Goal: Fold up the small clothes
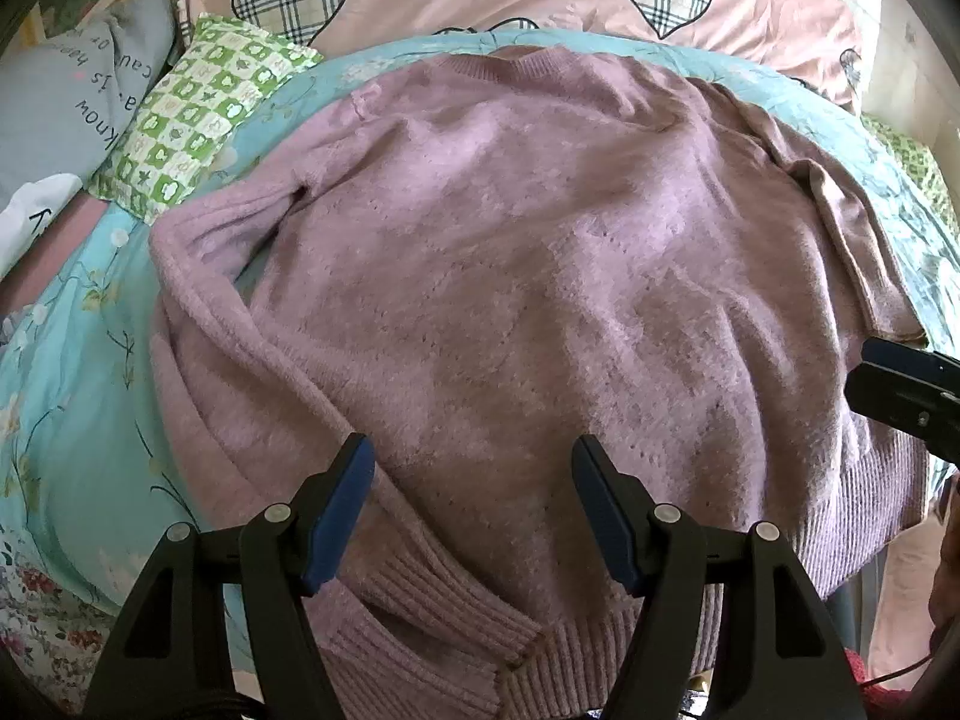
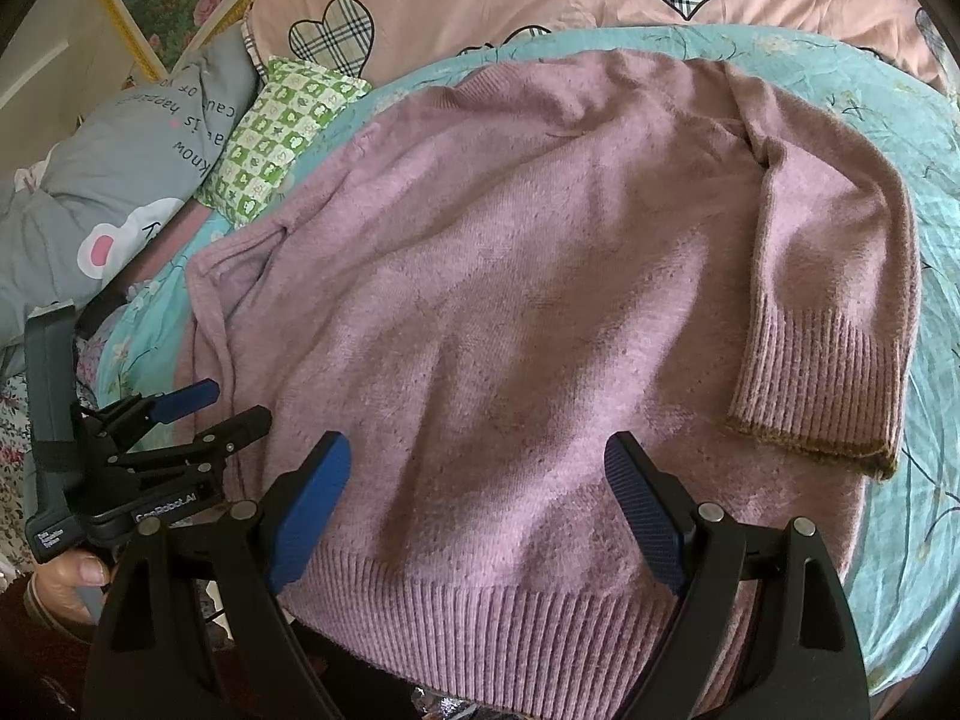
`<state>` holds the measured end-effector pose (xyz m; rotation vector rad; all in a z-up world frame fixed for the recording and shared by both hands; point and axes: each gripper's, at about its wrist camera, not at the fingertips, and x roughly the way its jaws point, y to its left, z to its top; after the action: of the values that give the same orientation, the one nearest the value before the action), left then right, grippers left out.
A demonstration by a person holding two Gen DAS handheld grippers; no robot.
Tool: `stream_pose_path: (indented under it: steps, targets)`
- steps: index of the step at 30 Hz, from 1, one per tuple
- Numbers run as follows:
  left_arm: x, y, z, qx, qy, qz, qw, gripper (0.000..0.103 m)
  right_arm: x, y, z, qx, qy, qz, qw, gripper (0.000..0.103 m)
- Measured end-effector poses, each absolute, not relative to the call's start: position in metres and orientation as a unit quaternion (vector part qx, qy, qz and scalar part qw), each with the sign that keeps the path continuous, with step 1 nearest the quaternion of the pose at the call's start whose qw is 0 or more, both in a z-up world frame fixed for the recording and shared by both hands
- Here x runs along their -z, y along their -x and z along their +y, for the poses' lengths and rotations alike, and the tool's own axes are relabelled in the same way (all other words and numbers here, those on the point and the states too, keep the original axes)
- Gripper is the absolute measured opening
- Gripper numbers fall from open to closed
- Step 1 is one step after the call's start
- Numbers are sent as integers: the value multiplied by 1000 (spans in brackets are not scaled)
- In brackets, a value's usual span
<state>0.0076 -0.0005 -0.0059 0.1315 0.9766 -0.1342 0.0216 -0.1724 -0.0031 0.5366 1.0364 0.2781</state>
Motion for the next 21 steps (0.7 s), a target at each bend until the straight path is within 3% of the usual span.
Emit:
stream_pose_path:
  steps: [14, 21]
  targets:
    - [-5, -40, 2, 73, -67, 462, 881, 72, -1, -57, -192, -139, -249, 468, 837, 87]
    - [-37, -89, 12, 99, -65, 425, 897, 72, -17, -112, -225, -142, -222, 445, 856, 87]
